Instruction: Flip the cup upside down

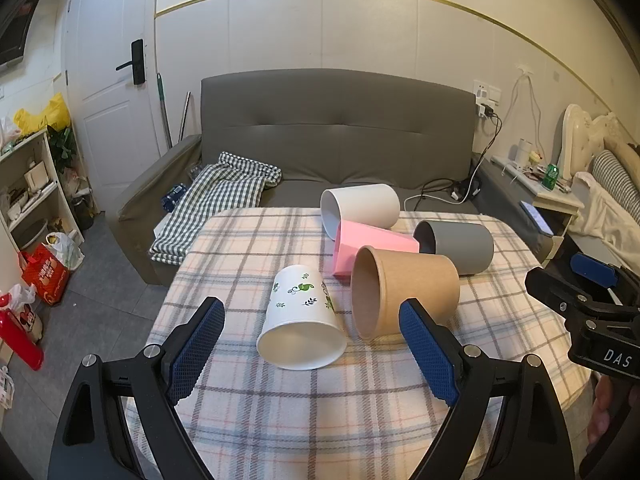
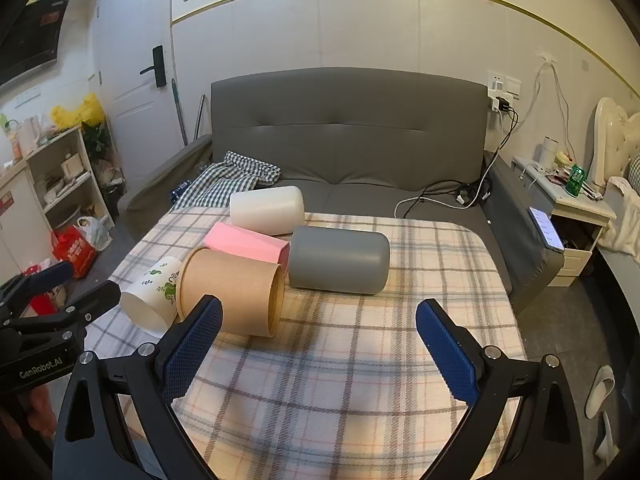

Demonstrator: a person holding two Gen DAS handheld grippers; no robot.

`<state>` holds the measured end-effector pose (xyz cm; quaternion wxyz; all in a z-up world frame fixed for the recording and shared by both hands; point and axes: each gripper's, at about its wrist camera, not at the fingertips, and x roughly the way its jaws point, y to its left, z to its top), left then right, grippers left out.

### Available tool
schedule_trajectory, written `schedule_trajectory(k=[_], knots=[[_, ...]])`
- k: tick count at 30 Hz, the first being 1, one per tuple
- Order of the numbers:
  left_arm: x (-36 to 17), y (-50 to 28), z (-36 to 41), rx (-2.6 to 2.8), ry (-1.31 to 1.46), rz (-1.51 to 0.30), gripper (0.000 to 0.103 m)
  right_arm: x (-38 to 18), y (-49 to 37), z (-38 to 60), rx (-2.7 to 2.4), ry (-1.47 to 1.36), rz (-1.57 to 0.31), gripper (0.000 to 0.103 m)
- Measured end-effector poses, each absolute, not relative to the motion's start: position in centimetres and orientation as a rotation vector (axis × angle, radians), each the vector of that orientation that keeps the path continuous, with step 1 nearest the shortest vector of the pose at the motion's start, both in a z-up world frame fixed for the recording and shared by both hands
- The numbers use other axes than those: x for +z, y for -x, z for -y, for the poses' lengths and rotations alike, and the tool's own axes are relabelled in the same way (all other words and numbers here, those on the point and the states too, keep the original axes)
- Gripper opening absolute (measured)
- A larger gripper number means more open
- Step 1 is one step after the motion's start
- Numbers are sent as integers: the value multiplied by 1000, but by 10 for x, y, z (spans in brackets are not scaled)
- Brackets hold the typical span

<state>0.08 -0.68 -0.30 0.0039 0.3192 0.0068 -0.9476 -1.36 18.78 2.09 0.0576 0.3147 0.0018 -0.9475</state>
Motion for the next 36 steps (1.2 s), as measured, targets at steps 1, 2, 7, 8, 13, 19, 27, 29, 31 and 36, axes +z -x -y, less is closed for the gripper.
schedule_trajectory(k=[1, 2, 7, 8, 13, 19, 27, 29, 31, 36], knots=[[-3, -1, 7, -2969, -1002, -22, 92, 20, 14, -188, -2872, -953, -5, 98], [-3, -1, 6, -2969, -1000, -20, 92, 20, 14, -188, -2870, -953, -4, 98], [-4, 1, 6, -2964, -1008, -21, 92, 19, 14, -186, -2872, -953, -2, 98], [-5, 1, 6, -2963, -1009, -20, 92, 19, 14, -186, -2871, -953, -2, 98], [-5, 1, 6, -2961, -1011, -21, 92, 19, 14, -186, -2869, -955, 0, 98], [-5, 1, 7, -2959, -1013, -19, 92, 19, 15, -185, -2868, -956, -4, 98], [-6, 2, 9, -2954, -1020, -18, 92, 15, 17, -182, -2853, -966, -11, 98], [-6, 3, 9, -2948, -1021, -16, 92, 15, 18, -181, -2844, -976, -15, 98], [-6, 4, 10, -2943, -1028, -21, 92, 14, 19, -178, -2821, -994, -22, 98], [-4, 8, 14, -2933, -1045, -32, 92, 19, 26, -168, -2774, -1021, -35, 98]])
